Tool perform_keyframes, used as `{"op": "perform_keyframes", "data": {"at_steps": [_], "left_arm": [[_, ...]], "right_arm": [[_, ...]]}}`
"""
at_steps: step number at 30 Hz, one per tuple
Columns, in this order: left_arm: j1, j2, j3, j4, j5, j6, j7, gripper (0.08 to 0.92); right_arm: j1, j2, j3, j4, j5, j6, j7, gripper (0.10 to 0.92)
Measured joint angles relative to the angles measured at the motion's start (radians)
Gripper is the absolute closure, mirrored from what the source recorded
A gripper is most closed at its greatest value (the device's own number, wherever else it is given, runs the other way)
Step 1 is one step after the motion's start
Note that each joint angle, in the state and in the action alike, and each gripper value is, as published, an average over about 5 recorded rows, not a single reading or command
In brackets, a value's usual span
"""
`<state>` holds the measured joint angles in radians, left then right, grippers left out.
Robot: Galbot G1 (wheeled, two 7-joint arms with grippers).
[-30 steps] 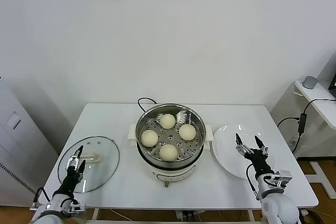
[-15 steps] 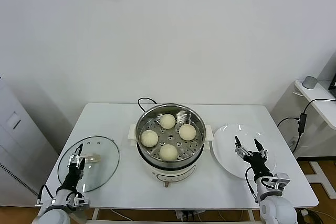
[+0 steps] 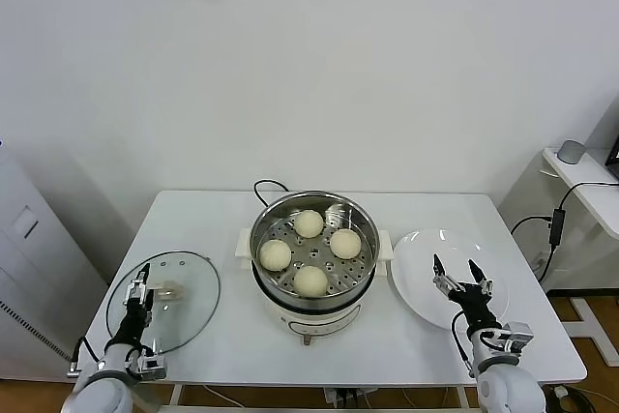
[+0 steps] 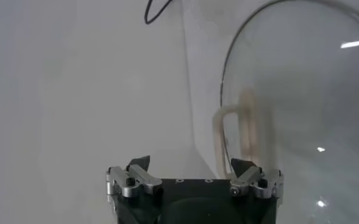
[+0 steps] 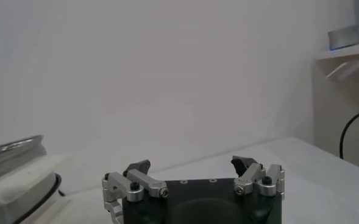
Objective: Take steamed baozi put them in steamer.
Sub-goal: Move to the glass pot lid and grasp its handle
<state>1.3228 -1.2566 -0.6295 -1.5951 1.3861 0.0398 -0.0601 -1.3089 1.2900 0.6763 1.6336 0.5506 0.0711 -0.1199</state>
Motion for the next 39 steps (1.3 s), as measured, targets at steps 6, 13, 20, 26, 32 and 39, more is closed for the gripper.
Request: {"op": "perform_keyframes", "data": {"at_steps": [6,13,20,26,32,39], "left_arm": [[-0.025,-0.008,0.002,0.024,0.011,0.003,-0.007,0.177],[-0.055,-0.017,0.005,0.059,0.017,0.005,-0.025,0.177],[-0.082,-0.021,0.009,0.088,0.02,0.006,-0.042,0.177],[-0.103,-0.025,0.012,0.112,0.02,0.006,-0.052,0.177],[-0.122,-0.029,0.016,0.138,0.02,0.003,-0.063,0.177],[-0.137,-0.029,0.014,0.168,0.019,-0.007,-0.077,0.214]], "right_arm": [[-0.001,0.006,0.001,-0.002,-0.006,0.003,0.002,0.203],[-0.006,0.01,0.002,-0.005,-0.013,0.008,0.002,0.203],[-0.007,0.011,0.002,-0.01,-0.016,0.013,0.002,0.203],[-0.007,0.013,0.002,-0.013,-0.017,0.015,0.002,0.203],[-0.01,0.015,0.003,-0.012,-0.019,0.017,0.002,0.203],[-0.015,0.016,0.005,-0.011,-0.022,0.017,0.0,0.203]]}}
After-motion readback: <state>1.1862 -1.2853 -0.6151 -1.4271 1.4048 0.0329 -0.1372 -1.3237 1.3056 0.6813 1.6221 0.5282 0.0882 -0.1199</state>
